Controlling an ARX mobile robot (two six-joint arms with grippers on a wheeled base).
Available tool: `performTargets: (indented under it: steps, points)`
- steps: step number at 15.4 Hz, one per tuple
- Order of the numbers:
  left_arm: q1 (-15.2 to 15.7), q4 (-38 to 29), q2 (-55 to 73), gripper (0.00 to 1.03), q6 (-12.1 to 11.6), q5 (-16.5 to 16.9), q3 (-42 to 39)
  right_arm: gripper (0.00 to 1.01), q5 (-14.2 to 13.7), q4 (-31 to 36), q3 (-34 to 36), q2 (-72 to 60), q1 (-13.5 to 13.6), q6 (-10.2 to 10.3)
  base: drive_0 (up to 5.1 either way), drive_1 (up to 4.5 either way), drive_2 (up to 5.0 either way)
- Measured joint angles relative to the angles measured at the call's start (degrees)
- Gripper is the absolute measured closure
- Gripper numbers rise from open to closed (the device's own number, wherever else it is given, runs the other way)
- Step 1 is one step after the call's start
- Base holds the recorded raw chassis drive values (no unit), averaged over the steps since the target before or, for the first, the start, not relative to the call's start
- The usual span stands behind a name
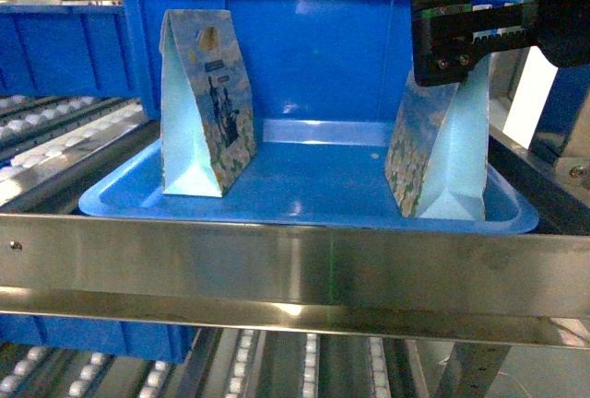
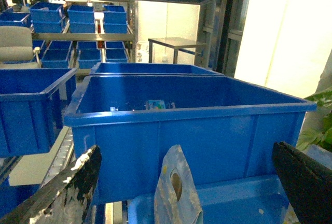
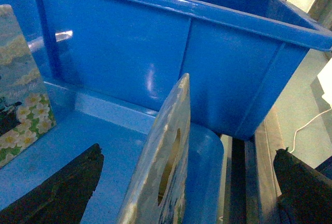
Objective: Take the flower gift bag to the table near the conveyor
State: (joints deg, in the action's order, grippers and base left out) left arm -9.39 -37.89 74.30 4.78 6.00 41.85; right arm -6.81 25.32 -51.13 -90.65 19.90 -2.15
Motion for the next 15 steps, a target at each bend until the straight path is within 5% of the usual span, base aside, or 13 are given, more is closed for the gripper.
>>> performTargets:
  steps: [2, 3, 10, 15]
  points:
    - [0.0, 0.0, 0.0, 0.05, 0.0, 0.0, 0.0, 0.03, -0.5, 0.1, 0.0, 0.0, 0.0, 0.2, 0.0, 0.00, 0.0]
    - [0.0, 0.0, 0.0, 0.05, 0.0, 0.0, 0.0, 0.11, -0.6, 0.0, 0.0, 0.0, 0.1, 0.5, 0.0, 0.00, 0.0]
    - [0.0, 0.0, 0.0, 0.05, 0.0, 0.0, 0.0, 0.97, -0.9, 0.0, 2.3, 0.7, 1.5, 1.3, 0.0, 0.00, 0.0]
    - [0.0, -0.1, 0.0, 0.05, 0.0, 0.0, 0.0, 0.99, -1.6, 3.1, 5.2, 4.4, 2.3, 0.7, 0.0, 0.00, 0.0]
